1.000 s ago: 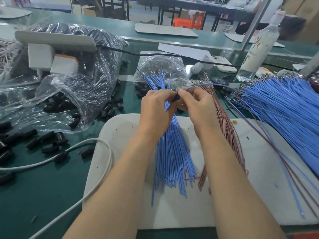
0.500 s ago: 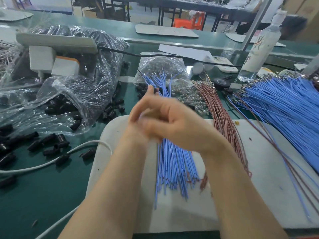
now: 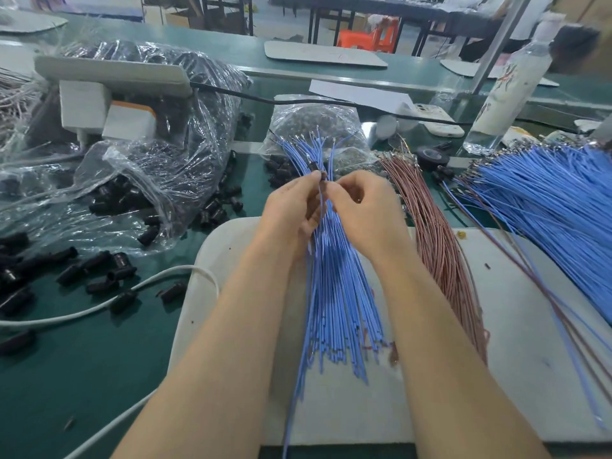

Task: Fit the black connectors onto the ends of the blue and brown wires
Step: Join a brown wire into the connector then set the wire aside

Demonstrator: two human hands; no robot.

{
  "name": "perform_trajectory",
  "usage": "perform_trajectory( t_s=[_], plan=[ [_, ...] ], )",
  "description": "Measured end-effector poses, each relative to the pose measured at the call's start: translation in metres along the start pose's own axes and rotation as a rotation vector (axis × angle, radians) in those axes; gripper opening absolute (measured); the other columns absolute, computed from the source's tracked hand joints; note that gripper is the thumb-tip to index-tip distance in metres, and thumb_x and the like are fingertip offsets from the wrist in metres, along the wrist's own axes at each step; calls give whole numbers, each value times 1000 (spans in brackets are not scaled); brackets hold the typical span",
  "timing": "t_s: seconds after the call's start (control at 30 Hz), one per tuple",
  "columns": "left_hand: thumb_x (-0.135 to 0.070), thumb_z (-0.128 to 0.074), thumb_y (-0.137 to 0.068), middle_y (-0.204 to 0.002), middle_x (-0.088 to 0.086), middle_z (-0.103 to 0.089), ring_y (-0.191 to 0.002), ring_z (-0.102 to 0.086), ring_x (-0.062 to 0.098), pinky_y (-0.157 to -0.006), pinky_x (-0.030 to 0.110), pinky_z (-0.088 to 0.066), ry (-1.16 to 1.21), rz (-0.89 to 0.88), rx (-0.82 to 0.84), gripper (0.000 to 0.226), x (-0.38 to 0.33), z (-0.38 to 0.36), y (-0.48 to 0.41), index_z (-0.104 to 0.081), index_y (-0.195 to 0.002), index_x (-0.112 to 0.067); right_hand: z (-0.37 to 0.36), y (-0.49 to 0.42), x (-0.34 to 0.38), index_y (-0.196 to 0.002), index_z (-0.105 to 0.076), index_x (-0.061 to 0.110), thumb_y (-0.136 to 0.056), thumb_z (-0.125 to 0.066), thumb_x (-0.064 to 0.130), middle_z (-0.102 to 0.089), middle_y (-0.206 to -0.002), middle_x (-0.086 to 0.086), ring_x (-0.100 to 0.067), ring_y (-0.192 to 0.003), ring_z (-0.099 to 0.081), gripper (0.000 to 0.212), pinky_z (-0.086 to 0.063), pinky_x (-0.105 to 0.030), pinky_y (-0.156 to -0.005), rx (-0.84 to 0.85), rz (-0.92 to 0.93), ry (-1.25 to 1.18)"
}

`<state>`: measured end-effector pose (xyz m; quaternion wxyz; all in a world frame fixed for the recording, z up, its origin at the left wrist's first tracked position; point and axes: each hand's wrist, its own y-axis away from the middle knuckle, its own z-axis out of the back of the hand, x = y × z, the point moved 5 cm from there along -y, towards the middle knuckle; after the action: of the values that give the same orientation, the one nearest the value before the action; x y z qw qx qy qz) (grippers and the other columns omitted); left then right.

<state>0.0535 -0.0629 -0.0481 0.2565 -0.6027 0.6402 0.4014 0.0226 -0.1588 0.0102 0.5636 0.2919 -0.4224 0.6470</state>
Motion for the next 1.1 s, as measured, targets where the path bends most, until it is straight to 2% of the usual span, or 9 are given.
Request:
perform_trajectory(
  t_s=[0.03,0.1,0.23,0.4,0.5,0.6,0.77,1.0,1.1],
  plan=[
    [-13,-55,-94,-66,-2,-65,-62,-59,8,-56,16,-49,-34,-7,-1,15,-1,0,1,-65,-83,-11,4,-4,-12,-85,-64,17,-92,-58,28,-62,-72,11,-11,-76,-60,14,-47,-26,-74,-77,-46,110],
    [-13,-57,-93,-65,-5,-64,-60,-58,7,-57,16,-48,-94,-55,24,11,-5,-3,3,-63,-84,-14,2,-6,-24,-88,-67,17,-92,-57,30,-68,-79,5,-11,-77,-62,17,-47,-25,-71,-27,-127,93],
    [-10,-58,-92,-73,1,-60,-60,-57,8,-52,16,-46,-129,-98,109,9,-6,-9,11,-62,-84,-13,-6,-7,-28,-71,-65,21,-94,-57,25,-63,-66,4,-2,-50,-46,25,-37,-25,-59,61,-137,-88],
    [-10,-57,-93,-76,1,-60,-52,-54,4,-56,19,-45,-132,-112,87,11,-8,-8,11,-62,-83,-13,-8,-8,-30,-69,-63,19,-93,-58,15,-63,-66,1,4,-42,-46,25,-34,-19,-57,71,-103,-131],
    [-11,-57,-94,-76,3,-58,-50,-49,9,-53,25,-40,-120,-112,47,11,-10,-7,12,-62,-84,-11,-9,-8,-31,-76,-66,15,-92,-60,17,-65,-67,2,3,-47,-48,17,-36,-19,-58,94,-108,-79],
    [-14,-57,-94,-75,5,-53,-45,-46,9,-43,21,-38,-124,-109,15,11,-12,-4,12,-62,-84,-11,-11,-6,-31,-80,-68,13,-91,-62,18,-66,-68,2,-3,-55,-53,14,-40,-22,-62,110,-97,-46],
    [-14,-61,-92,-76,2,-60,-55,-49,10,-41,18,-41,-102,-103,-63,13,-13,1,9,-64,-79,-14,-14,-3,-27,-78,-68,11,-89,-64,19,-70,-73,-4,-20,-76,-63,14,-49,-38,-82,153,-91,10],
    [-15,-64,-89,-68,-2,-61,-49,-53,9,-46,23,-44,-131,-98,-153,13,-11,6,7,-64,-76,-13,-21,4,-19,-77,-64,13,-90,-63,21,-68,-71,-4,-12,-66,-57,15,-41,-27,-67,270,-62,79],
    [-10,-61,-91,-66,0,-60,-49,-52,5,-49,19,-45,-70,-108,-155,18,-15,7,6,-64,-73,-10,-9,0,-22,-80,-69,12,-91,-61,32,-68,-72,0,-5,-60,-53,24,-42,-22,-62,162,-54,140]
  ],
)
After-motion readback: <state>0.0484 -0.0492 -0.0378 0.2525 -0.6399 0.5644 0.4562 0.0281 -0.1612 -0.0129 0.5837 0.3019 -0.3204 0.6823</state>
